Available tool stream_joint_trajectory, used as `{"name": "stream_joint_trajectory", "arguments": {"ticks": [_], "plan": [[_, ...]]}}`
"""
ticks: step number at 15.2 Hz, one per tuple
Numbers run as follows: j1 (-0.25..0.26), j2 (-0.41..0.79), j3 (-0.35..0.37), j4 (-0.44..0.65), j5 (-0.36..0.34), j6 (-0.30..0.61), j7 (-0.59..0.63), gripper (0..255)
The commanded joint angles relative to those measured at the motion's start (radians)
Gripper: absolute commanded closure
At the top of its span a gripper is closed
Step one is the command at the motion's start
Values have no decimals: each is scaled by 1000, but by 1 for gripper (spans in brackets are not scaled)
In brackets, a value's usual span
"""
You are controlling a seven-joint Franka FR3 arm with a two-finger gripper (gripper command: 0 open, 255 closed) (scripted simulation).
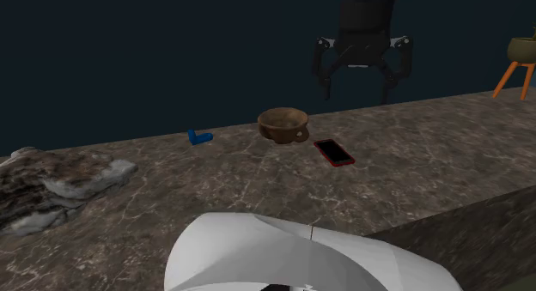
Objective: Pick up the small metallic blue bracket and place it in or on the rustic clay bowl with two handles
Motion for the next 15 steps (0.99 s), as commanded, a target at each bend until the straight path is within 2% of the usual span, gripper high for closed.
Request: {"name": "stream_joint_trajectory", "arguments": {"ticks": [1,8,15], "plan": [[0,0,0,0,0,0,0,0],[55,121,146,10,82,88,173,0],[95,301,282,83,126,173,343,0]]}}
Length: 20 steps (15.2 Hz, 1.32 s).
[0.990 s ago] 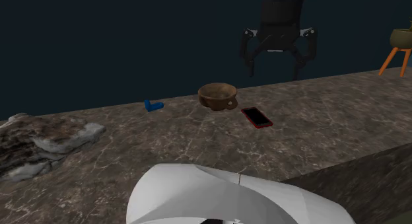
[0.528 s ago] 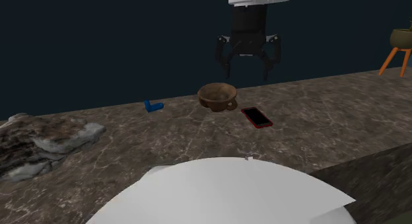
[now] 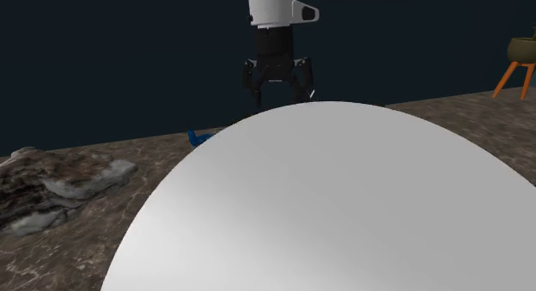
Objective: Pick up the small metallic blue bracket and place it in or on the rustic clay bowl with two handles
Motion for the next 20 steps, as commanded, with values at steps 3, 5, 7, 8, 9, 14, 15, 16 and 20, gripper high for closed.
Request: {"name": "stream_joint_trajectory", "arguments": {"ticks": [3,5,7,8,9,14,15,16,20], "plan": [[17,120,74,61,6,46,100,0],[24,186,109,101,1,64,151,0],[32,255,142,145,-11,79,203,0],[36,291,158,170,-19,86,229,0],[40,328,173,195,-28,91,256,0],[73,524,233,343,-96,101,392,0],[84,565,241,377,-113,99,418,0],[96,607,247,412,-130,96,444,0],[154,777,260,570,-201,71,539,0]]}}
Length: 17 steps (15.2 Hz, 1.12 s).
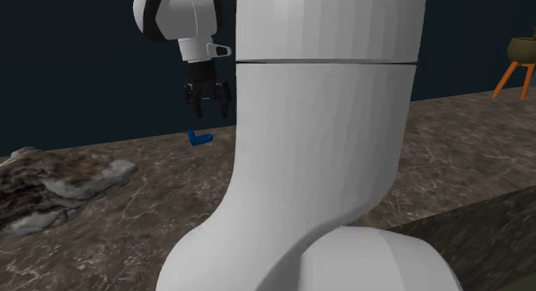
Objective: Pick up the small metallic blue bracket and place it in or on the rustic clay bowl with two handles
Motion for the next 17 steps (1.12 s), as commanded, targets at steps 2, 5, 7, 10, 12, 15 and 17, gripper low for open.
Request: {"name": "stream_joint_trajectory", "arguments": {"ticks": [2,5,7,10,12,15,17], "plan": [[54,135,2,133,-53,-27,67,0],[117,270,-8,287,-98,-69,115,0],[163,364,-18,406,-124,-106,138,0],[241,520,-38,623,-158,-179,159,0],[249,537,-42,635,-161,-175,161,0],[239,532,-43,586,-162,-132,166,0],[233,531,-44,556,-164,-105,170,0]]}}
